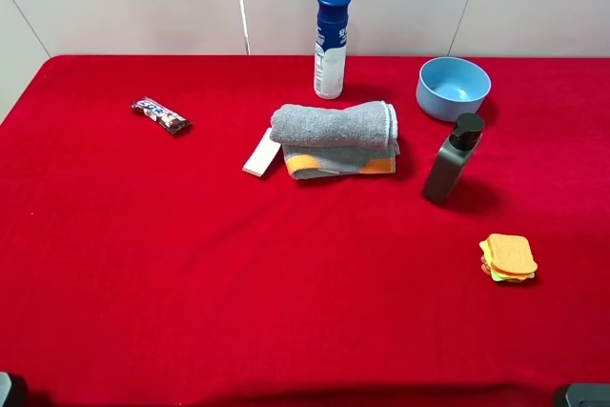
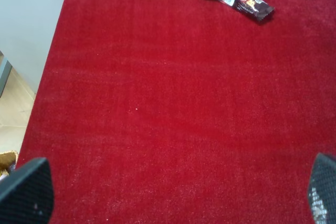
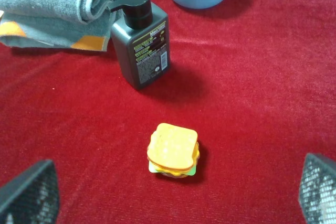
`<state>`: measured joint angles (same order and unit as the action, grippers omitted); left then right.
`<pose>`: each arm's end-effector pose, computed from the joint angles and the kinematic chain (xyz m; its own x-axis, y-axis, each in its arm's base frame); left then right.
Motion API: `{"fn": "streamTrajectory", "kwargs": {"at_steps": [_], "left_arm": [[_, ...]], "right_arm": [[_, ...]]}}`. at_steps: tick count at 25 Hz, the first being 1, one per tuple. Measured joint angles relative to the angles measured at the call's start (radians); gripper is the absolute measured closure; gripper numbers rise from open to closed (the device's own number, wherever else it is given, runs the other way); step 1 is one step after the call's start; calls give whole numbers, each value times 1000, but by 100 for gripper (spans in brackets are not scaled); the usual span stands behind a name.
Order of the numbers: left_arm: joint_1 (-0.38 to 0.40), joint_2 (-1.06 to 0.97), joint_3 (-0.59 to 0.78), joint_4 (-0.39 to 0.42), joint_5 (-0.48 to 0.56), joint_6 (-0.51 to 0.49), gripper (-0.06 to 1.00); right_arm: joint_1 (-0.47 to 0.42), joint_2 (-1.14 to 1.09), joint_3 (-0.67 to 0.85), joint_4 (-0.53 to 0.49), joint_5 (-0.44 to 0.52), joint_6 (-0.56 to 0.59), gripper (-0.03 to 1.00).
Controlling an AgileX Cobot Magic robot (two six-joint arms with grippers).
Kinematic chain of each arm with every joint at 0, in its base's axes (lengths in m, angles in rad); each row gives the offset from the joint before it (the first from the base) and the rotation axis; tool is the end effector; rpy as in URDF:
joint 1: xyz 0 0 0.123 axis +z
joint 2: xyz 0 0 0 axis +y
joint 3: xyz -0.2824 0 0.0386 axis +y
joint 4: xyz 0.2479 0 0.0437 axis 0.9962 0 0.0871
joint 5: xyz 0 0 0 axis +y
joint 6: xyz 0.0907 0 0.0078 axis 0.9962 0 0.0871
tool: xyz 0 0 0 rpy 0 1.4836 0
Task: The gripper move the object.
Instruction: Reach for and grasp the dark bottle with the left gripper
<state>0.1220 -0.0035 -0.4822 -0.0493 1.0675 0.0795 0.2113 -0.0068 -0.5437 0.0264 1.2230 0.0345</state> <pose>-0.0032 -0.0044 0.2717 -0.4746 -0.0022 -0.8802 -0.0575 0.9979 0.0286 -0.0185 -0.0017 0.2762 -0.5496 -0.0734 -0.8322 -0.2062 0.9772 0.0499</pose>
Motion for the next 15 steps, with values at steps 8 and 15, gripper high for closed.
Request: {"fn": "streamTrajectory", "kwargs": {"at_steps": [8, 15], "left_arm": [[-10, 0, 0, -11, 0, 0, -2], [-29, 0, 0, -41, -2, 0, -1]], "right_arm": [[0, 0, 0, 0, 0, 0, 27], [0, 0, 0, 1, 0, 0, 27]]}}
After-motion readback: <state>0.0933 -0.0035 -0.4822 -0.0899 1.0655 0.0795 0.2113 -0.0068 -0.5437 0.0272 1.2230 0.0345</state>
